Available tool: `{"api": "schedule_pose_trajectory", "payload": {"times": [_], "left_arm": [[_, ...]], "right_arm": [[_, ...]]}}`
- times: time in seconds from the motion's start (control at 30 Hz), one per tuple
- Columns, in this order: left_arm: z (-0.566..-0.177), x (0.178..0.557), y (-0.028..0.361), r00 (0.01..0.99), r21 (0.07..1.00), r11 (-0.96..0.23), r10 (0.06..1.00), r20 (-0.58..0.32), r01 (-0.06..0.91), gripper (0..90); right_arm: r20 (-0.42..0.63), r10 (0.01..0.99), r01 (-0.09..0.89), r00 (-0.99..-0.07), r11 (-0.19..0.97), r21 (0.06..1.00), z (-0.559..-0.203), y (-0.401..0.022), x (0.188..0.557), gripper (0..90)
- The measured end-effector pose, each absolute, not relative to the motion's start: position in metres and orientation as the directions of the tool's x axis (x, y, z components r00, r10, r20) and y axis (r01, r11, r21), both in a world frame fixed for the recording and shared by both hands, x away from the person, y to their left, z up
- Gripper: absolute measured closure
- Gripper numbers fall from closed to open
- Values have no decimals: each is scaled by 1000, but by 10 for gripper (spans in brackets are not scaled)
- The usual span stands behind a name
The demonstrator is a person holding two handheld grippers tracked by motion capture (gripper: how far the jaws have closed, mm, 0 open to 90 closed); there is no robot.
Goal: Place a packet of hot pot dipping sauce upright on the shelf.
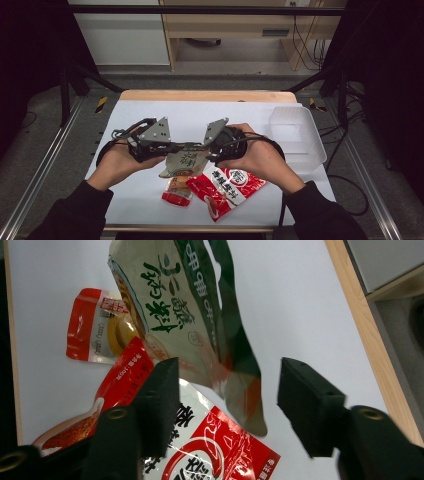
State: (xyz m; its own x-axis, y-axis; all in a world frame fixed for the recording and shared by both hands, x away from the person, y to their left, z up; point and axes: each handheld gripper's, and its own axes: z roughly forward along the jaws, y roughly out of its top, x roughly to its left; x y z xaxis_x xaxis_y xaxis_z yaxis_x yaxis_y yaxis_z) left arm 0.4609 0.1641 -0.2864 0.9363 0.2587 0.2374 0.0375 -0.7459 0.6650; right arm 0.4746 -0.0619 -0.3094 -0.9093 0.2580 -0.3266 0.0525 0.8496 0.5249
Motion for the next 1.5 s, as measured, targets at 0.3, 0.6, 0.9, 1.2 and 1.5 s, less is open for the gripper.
{"api": "schedule_pose_trajectory", "payload": {"times": [0.3, 0.6, 0.9, 1.2, 1.5], "left_arm": [[-288, 456, 158, 943, 676, -736, 234, 237, 13, 900], [-292, 458, 165, 943, 700, -713, 258, 208, 40, 894], [-305, 462, 192, 912, 757, -643, 371, 174, 117, 418], [-336, 459, 232, 858, 770, -602, 492, 149, 212, 228], [-390, 450, 267, 800, 754, -580, 587, 124, 309, 151]], "right_arm": [[-288, 203, 37, -936, 869, 493, -317, -54, 475, 721], [-307, 213, 35, -927, 867, 497, -315, -55, 473, 900], [-408, 201, -5, -891, 892, 452, -303, -62, 479, 900], [-430, 254, 38, -866, 892, 451, -288, -86, 488, 900], [-452, 291, 72, -843, 894, 442, -276, -105, 490, 900]]}}
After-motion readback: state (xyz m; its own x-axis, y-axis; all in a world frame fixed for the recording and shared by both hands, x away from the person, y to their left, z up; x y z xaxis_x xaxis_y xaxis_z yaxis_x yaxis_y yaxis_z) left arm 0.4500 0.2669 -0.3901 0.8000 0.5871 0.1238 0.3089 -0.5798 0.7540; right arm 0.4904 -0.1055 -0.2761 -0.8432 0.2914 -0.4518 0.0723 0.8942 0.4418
